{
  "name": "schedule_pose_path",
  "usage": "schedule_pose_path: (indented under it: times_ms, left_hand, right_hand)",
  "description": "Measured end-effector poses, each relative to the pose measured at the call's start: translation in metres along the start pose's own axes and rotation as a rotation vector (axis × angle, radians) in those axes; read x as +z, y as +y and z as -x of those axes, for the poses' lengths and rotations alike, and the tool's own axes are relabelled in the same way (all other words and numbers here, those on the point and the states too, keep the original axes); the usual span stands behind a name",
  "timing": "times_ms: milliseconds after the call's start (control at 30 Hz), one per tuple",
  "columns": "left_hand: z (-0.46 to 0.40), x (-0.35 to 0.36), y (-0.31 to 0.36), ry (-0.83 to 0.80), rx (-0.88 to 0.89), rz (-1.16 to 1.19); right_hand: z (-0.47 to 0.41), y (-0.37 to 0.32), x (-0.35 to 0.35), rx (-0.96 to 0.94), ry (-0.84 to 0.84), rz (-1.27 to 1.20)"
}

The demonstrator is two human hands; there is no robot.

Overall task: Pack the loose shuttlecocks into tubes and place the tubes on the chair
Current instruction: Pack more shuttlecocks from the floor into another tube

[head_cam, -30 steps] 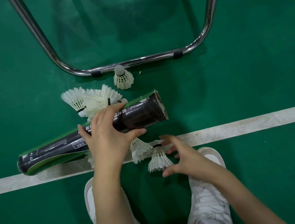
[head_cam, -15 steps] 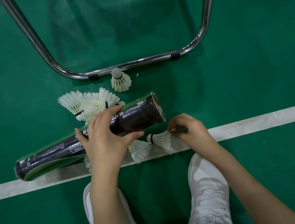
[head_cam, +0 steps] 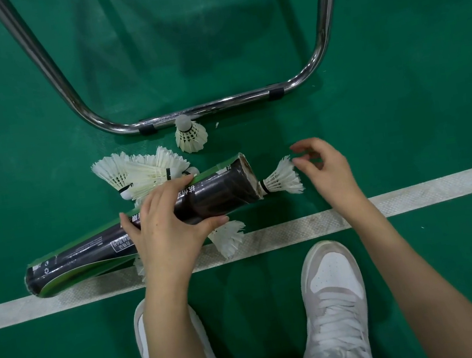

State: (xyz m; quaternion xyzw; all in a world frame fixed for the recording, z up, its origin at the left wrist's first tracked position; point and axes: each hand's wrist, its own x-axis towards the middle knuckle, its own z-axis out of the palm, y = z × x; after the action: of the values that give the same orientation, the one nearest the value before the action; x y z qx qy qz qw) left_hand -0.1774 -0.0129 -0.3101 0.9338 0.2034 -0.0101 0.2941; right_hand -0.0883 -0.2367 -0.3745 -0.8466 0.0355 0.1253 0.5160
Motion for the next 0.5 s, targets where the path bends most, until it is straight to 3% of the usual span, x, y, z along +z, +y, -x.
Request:
schedule_pose_path:
  times_ms: [133, 300, 500]
  left_hand:
    - [0.001, 0.001, 0.001, 0.002, 0.005, 0.002]
    - [0.002, 0.002, 0.000, -0.005, 0.010, 0.001]
    - [0.002, 0.002, 0.000, -0.004, 0.012, -0.003]
  right_hand:
    - [0.022, -0.001, 0.002, 0.064, -0.001, -0.007]
    - [0.030, 0.002, 0.016, 0.145, -0.121, 0.080]
    - [0.030, -0.002, 0.024, 0.134, -0.050, 0.048]
